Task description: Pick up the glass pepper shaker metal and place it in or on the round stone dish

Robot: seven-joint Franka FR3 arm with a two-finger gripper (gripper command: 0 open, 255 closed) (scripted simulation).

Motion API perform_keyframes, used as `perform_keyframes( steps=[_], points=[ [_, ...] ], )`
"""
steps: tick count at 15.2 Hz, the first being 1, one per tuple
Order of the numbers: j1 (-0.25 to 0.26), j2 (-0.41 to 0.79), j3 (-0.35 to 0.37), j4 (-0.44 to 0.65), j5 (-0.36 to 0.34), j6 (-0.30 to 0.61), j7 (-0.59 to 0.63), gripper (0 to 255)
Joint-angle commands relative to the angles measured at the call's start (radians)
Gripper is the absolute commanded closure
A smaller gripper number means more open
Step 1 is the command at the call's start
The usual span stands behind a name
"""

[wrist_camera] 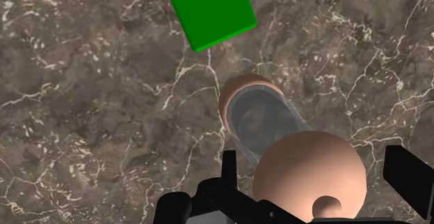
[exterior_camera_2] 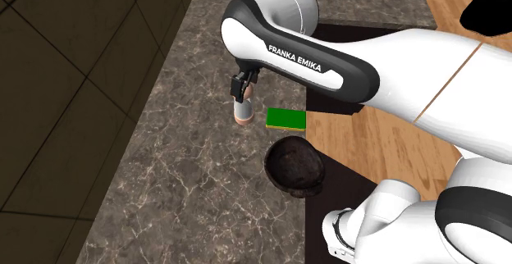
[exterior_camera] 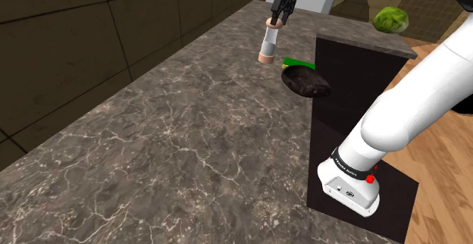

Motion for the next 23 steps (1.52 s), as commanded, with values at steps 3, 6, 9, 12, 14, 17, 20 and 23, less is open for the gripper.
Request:
perform_keyframes(
  steps=[3, 6, 9, 12, 14, 17, 20, 23],
  points=[
    [0.0, 0.0, 0.0, 0.0, 0.0, 0.0, 0.0, 0],
    [0.0, 0.0, 0.0, 0.0, 0.0, 0.0, 0.0, 255],
    [0.0, 0.0, 0.0, 0.0, 0.0, 0.001, 0.0, 255],
    [0.0, 0.0, 0.0, -0.001, 0.0, 0.001, 0.0, 255],
    [0.0, 0.0, 0.0, -0.001, 0.0, 0.001, 0.0, 255],
    [0.0, 0.003, 0.0, 0.043, 0.0, -0.04, 0.005, 255],
    [0.001, 0.008, -0.001, 0.089, 0.001, -0.08, 0.01, 255],
    [0.001, 0.016, -0.002, 0.137, 0.003, -0.121, 0.014, 255]
  ],
)
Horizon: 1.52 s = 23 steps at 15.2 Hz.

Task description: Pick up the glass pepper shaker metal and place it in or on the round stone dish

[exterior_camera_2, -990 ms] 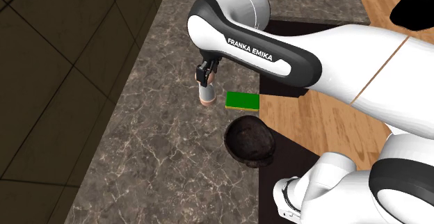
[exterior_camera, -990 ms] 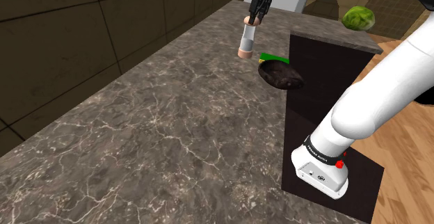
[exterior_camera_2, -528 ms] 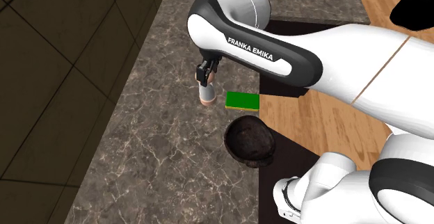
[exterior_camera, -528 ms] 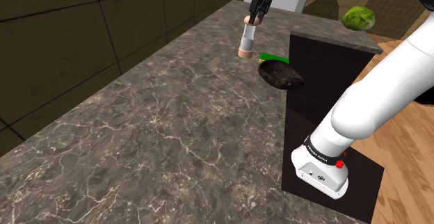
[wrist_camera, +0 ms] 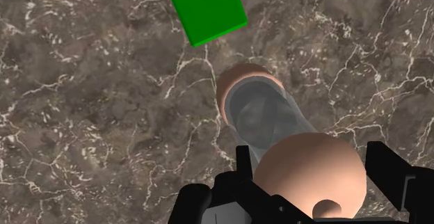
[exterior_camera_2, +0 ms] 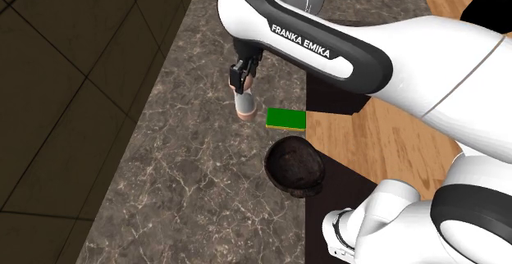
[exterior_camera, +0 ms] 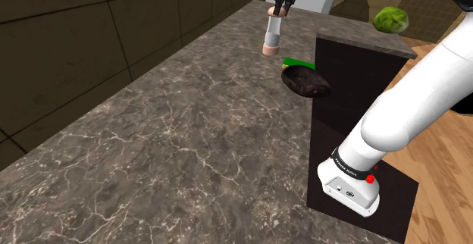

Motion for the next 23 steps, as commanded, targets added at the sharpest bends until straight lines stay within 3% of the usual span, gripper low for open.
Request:
perform_keyframes(
  steps=[1, 23],
  points=[
    [0.0, 0.004, -0.001, 0.033, 0.001, -0.029, 0.003, 255],
    [-0.015, 0.152, -0.027, 0.514, 0.052, -0.37, 0.019, 255]
  ],
)
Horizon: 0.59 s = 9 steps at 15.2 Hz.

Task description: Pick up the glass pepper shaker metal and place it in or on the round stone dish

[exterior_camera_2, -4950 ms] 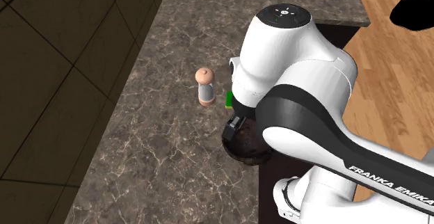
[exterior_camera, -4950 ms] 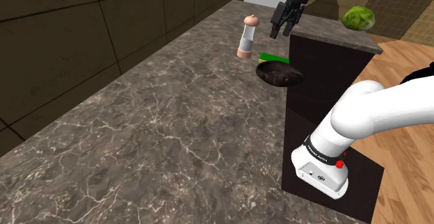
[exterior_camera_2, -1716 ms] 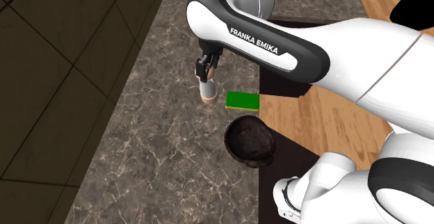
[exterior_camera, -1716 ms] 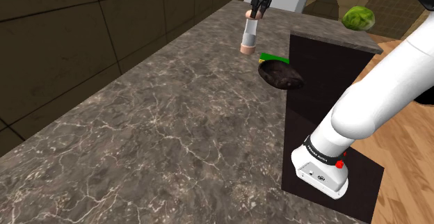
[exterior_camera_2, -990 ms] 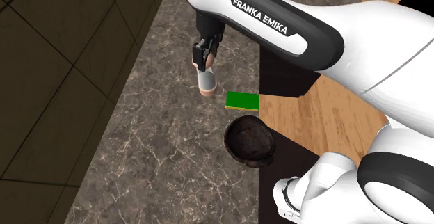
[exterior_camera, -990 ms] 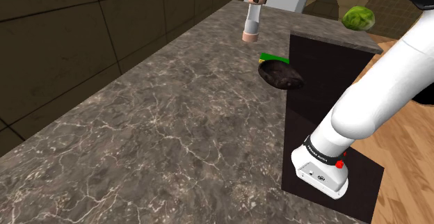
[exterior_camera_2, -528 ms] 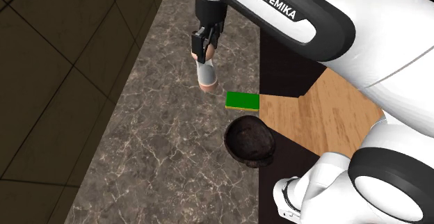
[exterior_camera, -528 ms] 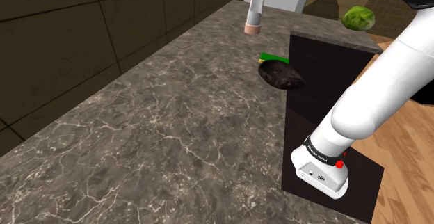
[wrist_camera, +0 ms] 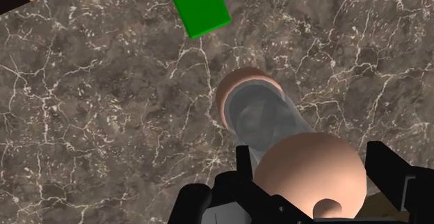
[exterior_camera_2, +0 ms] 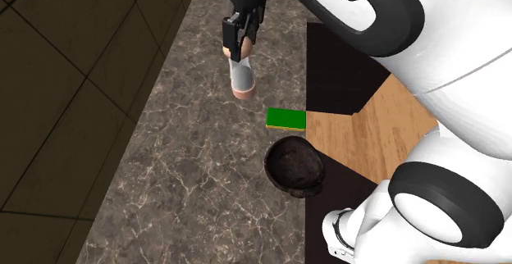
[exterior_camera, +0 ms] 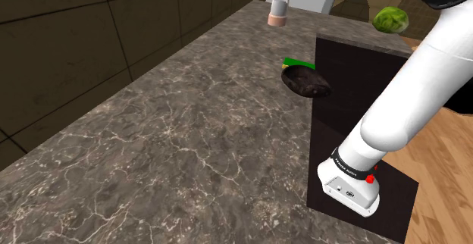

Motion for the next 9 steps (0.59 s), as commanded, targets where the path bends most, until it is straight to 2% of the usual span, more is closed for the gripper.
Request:
perform_keyframes(
  steps=[1, 9],
  points=[
    [-0.003, 0.015, -0.003, 0.042, 0.007, -0.028, 0.001, 255],
    [0.029, -0.279, 0.06, -0.191, -0.067, -0.065, 0.086, 255]
  ],
)
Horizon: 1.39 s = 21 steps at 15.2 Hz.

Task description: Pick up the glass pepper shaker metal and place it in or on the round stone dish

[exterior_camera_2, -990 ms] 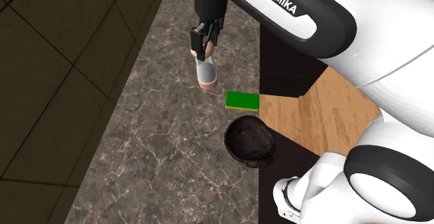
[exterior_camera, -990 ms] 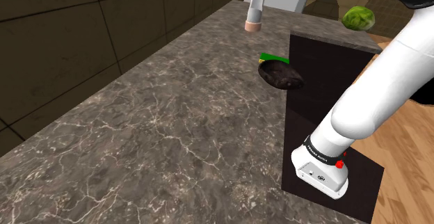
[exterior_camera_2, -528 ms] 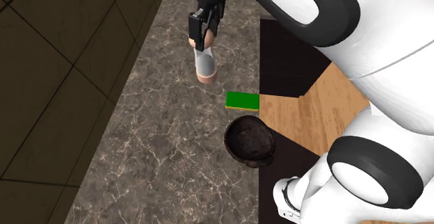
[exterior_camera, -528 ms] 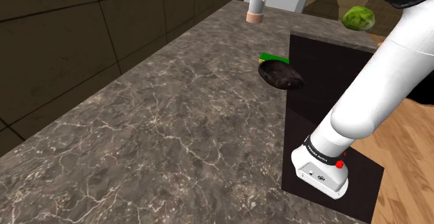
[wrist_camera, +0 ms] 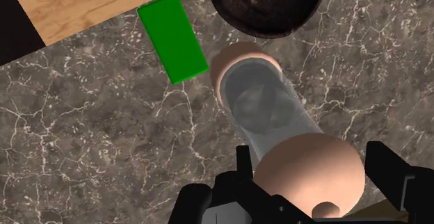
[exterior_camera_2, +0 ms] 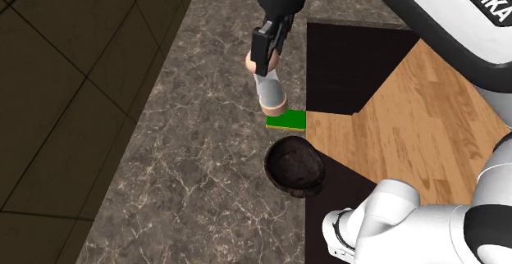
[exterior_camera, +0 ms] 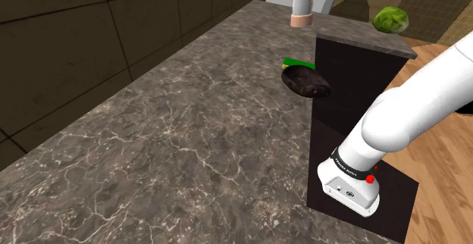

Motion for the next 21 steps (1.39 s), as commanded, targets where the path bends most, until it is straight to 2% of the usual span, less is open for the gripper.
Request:
perform_keyframes(
  steps=[1, 11, 21],
  points=[
    [0.004, -0.065, 0.019, -0.035, -0.01, -0.024, 0.026, 255],
    [-0.003, -0.346, 0.107, -0.14, -0.015, -0.188, 0.136, 255],
    [-0.017, -0.456, 0.117, -0.38, -0.03, -0.058, 0.121, 255]
  ],
)
